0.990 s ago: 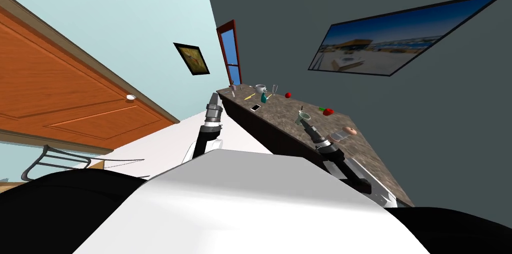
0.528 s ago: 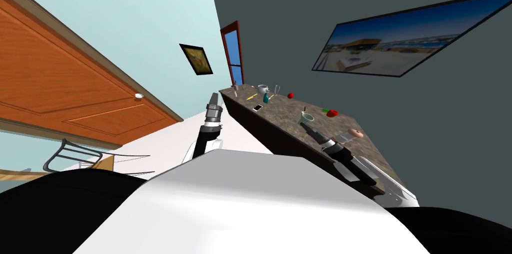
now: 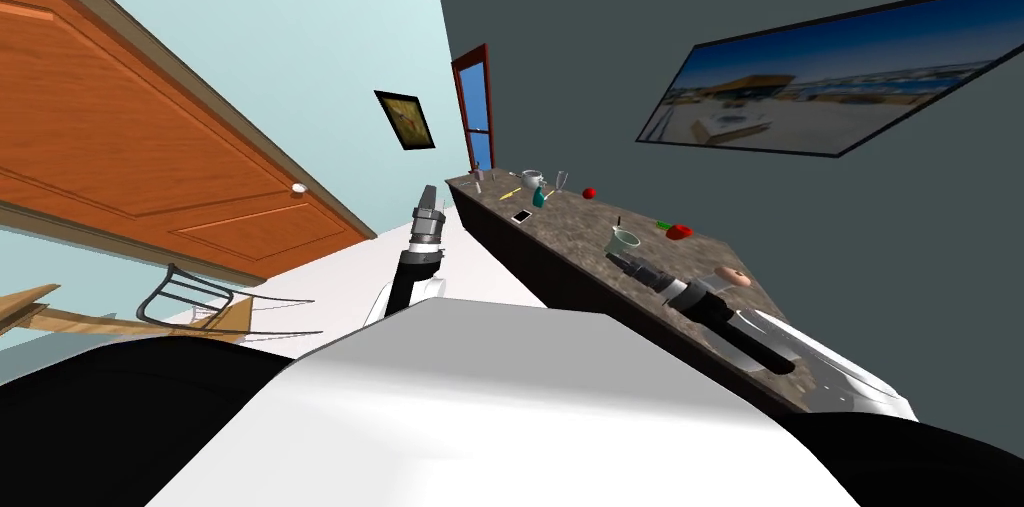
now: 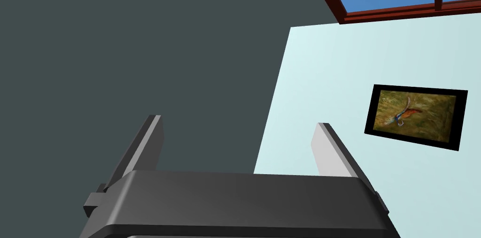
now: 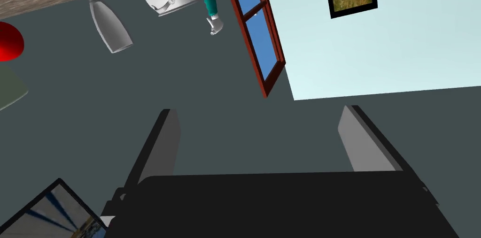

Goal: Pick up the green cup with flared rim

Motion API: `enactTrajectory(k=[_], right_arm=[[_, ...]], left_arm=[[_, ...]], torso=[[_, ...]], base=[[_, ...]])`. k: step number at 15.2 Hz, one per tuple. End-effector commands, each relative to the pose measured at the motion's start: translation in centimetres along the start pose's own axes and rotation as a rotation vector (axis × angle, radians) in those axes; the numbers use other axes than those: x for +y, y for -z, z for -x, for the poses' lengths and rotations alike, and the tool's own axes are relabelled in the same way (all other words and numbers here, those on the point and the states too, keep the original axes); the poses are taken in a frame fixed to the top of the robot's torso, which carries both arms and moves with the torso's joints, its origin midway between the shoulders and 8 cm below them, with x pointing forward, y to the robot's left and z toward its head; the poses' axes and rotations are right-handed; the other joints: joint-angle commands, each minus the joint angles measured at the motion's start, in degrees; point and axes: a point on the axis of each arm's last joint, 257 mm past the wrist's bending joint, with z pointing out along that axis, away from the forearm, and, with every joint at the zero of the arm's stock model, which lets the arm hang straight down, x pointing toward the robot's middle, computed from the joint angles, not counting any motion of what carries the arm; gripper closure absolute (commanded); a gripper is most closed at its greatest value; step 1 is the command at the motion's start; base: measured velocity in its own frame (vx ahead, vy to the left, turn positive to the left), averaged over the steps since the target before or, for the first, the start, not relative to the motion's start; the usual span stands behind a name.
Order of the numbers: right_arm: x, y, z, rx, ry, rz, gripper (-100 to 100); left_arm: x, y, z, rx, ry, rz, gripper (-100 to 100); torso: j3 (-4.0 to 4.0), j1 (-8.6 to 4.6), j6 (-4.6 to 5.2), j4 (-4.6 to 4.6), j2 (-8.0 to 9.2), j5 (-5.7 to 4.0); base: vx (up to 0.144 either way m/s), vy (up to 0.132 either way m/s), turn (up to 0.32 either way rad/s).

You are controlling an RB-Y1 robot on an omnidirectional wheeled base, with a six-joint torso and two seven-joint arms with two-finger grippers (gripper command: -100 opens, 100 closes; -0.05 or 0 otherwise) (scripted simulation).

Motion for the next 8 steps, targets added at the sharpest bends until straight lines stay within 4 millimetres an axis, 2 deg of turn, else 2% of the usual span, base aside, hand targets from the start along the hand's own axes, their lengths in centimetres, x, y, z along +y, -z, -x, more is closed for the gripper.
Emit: enactTrajectory(k=[1, 2, 4, 5, 7, 8], right_arm=[[-0.8, 0.4, -0.1, 0.042, 0.04, -0.004, -100], [-2.0, 1.3, -0.9, 0.094, 0.086, -0.024, -100], [-2.6, 1.5, -0.6, 0.12, 0.11, -0.027, -100], [-4.0, 2.7, -1.4, 0.178, 0.155, -0.05, -100], [-4.3, 2.7, -1.0, 0.199, 0.177, -0.048, -100], [-5.8, 4.0, -1.7, 0.258, 0.22, -0.071, -100]], left_arm=[[0.0, 0.0, 0.0, 0.0, 0.0, 0.0, 0], [0.0, 0.0, 0.0, 0.0, 0.0, 0.0, 0], [0.0, 0.0, 0.0, 0.0, 0.0, 0.0, 0], [0.0, 0.0, 0.0, 0.0, 0.0, 0.0, 0], [0.0, 0.0, 0.0, 0.0, 0.0, 0.0, 0], [0.0, 0.0, 0.0, 0.0, 0.0, 0.0, 0]], torso=[[0.0, 0.0, 0.0, 0.0, 0.0, 0.0], [0.0, -0.02, 0.02, 0.0, 0.0, -0.01], [-0.01, -0.02, 0.0, -0.01, -0.01, -0.01], [0.0, -0.04, 0.02, 0.0, 0.0, -0.01], [-0.02, -0.01, 0.0, -0.01, -0.03, -0.01], [-0.02, -0.03, 0.01, -0.01, -0.03, -0.01]], base=[[0.017, 0.026, 0.042], [0.018, 0.034, 0.104], [0.017, 0.028, 0.07], [0.026, 0.034, 0.099], [0.025, 0.029, 0.071], [0.031, 0.036, 0.099]])
